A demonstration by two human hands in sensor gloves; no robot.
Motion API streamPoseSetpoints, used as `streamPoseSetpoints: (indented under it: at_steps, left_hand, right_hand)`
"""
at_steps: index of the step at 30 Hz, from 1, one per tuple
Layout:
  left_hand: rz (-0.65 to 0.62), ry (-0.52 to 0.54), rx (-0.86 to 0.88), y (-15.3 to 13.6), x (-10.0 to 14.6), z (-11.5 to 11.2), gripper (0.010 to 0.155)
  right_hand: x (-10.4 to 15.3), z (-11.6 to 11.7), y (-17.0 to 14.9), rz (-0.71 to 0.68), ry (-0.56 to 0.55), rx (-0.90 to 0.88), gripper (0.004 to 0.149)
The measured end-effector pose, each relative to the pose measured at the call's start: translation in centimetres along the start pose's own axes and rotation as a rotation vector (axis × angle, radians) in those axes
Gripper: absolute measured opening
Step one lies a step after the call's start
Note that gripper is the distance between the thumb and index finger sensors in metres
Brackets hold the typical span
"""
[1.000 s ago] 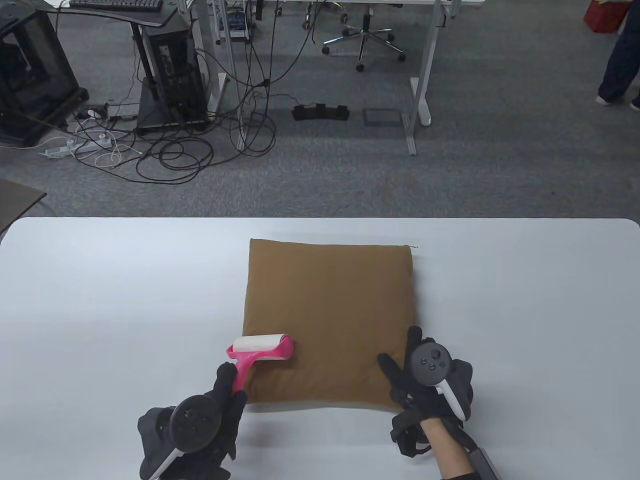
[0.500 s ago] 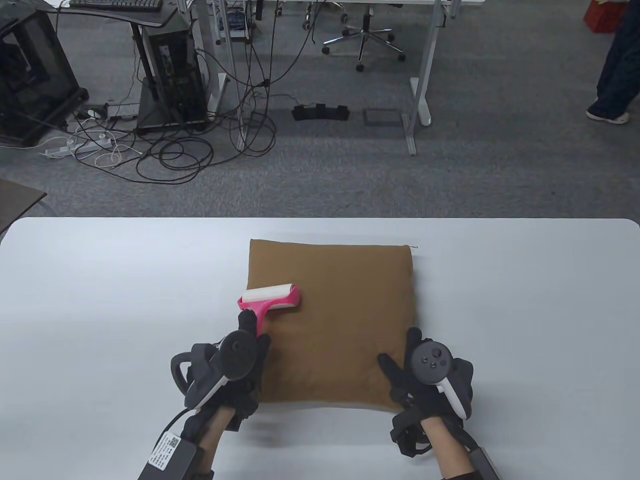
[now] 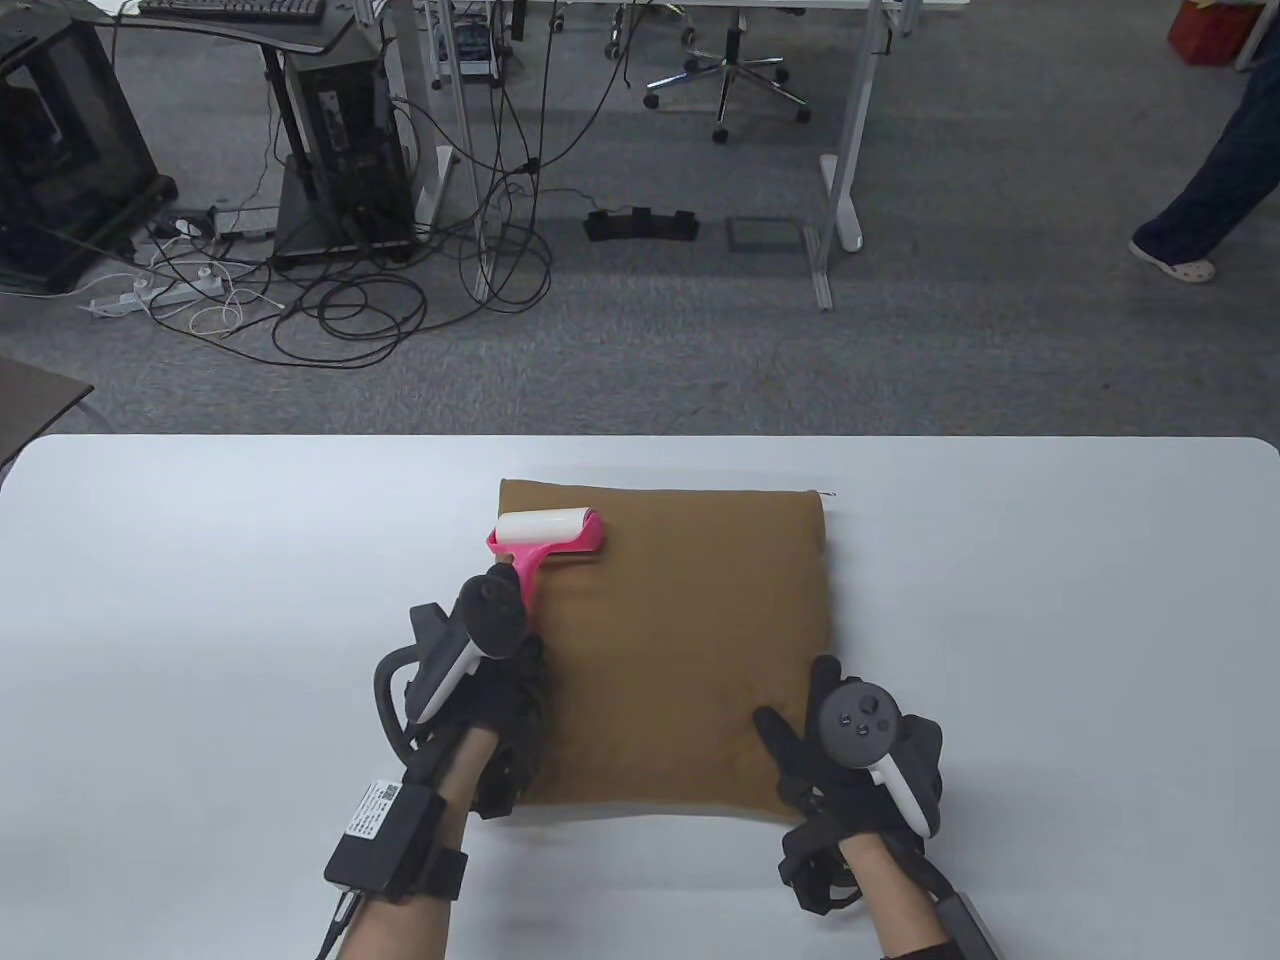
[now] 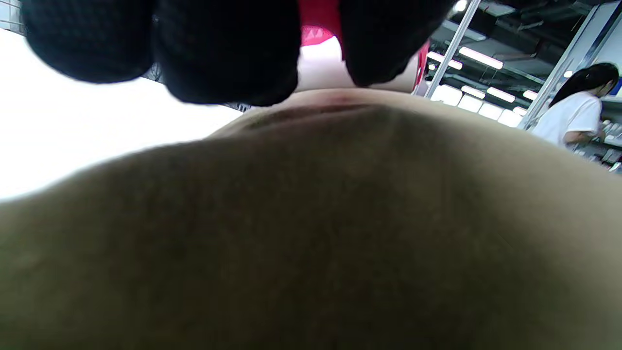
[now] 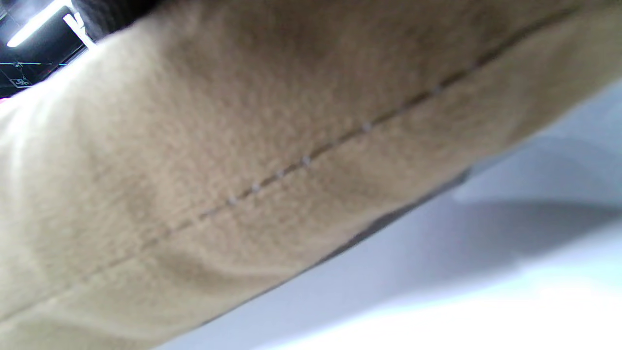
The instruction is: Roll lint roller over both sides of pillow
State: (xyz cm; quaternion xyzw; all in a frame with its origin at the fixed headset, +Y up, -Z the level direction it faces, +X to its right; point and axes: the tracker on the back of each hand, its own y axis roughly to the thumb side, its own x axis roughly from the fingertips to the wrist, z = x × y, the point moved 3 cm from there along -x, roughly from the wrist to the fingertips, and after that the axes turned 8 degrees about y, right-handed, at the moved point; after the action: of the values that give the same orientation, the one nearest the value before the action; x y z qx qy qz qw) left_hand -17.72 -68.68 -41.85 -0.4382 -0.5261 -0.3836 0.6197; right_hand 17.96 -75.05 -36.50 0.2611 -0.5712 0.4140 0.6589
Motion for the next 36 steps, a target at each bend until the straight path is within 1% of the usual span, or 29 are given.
streamPoseSetpoints:
  at_steps: [5,8,13,19,23,24,27,31,34,36]
  left_hand:
    - [-0.075,0.061,0.025,-0.7,1.0,0.7,0.08]
    - [-0.121,0.123,0.049,-1.3,2.0,1.6,0.078]
    - [-0.159,0.178,0.032,-2.6,4.8,3.2,0.074]
    - [-0.192,0.135,0.063,-4.3,7.8,3.9,0.074]
    - [-0.203,0.074,0.092,-5.4,9.6,4.1,0.074]
    - [-0.193,0.043,0.108,-5.8,9.9,4.1,0.074]
    - [-0.161,0.017,0.232,-6.8,10.5,4.2,0.072]
    - [-0.117,0.089,0.406,-7.5,10.8,4.5,0.069]
    - [-0.154,0.181,0.447,-7.0,11.6,5.6,0.067]
    - [-0.192,0.194,0.446,-6.1,12.3,6.3,0.066]
  right_hand:
    - [0.0,0.0,0.0,-0.001,0.004,-0.004,0.084]
    - [0.0,0.0,0.0,0.0,0.007,-0.008,0.084]
    - [0.0,0.0,-0.1,-0.001,0.009,-0.01,0.084]
    - [0.0,0.1,-0.2,-0.003,0.012,-0.012,0.084]
    - [0.1,0.2,-0.3,-0.003,0.016,-0.019,0.084]
    - [0.2,0.2,-0.3,-0.003,0.016,-0.018,0.083]
    - [0.2,0.2,-0.3,-0.003,0.015,-0.012,0.083]
    - [0.2,0.2,-0.4,-0.001,0.019,-0.022,0.083]
    - [0.3,0.3,-0.4,0.0,0.022,-0.027,0.083]
    - [0.3,0.3,-0.4,-0.001,0.018,-0.025,0.083]
